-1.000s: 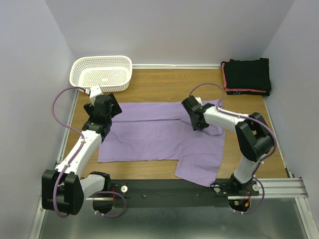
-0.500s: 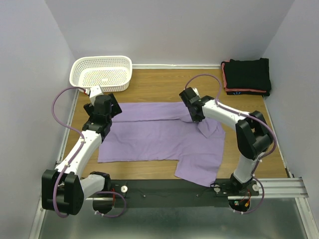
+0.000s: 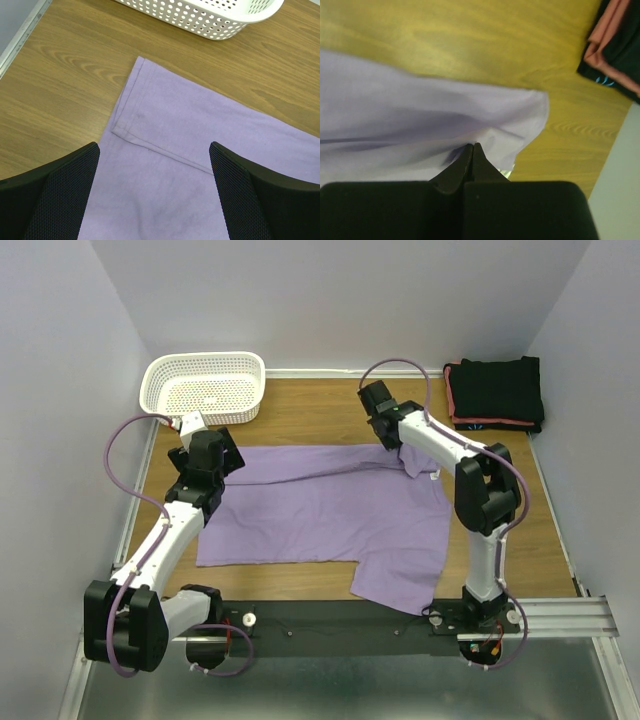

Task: Fold and stack the t-shirts
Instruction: Fold the tshirt

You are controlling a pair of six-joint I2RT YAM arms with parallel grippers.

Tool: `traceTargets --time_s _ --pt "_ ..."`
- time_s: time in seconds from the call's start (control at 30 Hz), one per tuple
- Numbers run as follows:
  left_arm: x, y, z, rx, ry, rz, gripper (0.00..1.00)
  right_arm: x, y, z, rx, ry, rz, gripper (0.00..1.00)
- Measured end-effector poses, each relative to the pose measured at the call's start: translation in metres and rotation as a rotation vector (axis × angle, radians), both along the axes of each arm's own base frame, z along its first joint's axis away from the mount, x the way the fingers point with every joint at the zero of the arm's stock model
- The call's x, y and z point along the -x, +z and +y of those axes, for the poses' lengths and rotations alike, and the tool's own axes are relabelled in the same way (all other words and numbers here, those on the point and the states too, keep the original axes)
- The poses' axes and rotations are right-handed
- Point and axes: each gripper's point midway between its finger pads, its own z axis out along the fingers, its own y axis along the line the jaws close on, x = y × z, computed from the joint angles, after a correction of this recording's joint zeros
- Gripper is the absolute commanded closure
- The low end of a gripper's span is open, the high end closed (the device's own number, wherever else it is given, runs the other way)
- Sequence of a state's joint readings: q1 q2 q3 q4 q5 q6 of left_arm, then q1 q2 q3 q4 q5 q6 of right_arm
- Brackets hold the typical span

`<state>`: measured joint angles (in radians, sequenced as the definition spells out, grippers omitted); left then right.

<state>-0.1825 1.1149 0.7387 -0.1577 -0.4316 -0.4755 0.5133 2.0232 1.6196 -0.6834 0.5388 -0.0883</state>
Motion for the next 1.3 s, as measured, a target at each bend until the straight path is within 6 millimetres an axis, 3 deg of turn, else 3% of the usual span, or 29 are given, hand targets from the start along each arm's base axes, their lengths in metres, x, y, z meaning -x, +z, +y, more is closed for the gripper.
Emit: traceTargets --time_s 0.07,0.13,0.23,0.53,0.77,0.93,1.1,1.3 --pt "0.0 0.0 0.0 0.0 -0.001 0.0 0.02 -0.013 0.005 -0.004 0.003 0.008 -0.01 0.91" --pt "0.0 0.0 0.0 0.0 -0.001 0.0 0.02 -0.024 0.009 -0.008 0.004 0.019 -0.015 0.73" --pt "0.0 0.0 0.0 0.0 -0.003 0.001 0.01 -0.035 0.005 -0.013 0.005 0.025 -0.009 0.6" --pt "-0.001 -0.005 -0.004 0.004 -0.02 0.017 0.02 -0.04 -0.001 -0.012 -0.052 -0.019 -0.008 0.57" --pt "-0.002 -0.005 -0.004 0.006 -0.024 0.016 0.02 -0.012 0.011 -0.002 -0.184 0.004 0.0 0.58" --pt "-0.002 -0.005 -0.005 0.007 -0.025 0.014 0.02 -0.003 0.024 0.02 -0.267 0.094 -0.001 0.63" --pt "-0.002 -0.005 -0.005 0.008 -0.026 0.014 0.02 0.003 0.008 0.033 -0.292 0.161 0.053 0.67" --pt "-0.002 -0.006 -0.005 0.008 -0.027 0.018 0.02 0.003 -0.027 0.033 -0.26 0.17 0.124 0.66"
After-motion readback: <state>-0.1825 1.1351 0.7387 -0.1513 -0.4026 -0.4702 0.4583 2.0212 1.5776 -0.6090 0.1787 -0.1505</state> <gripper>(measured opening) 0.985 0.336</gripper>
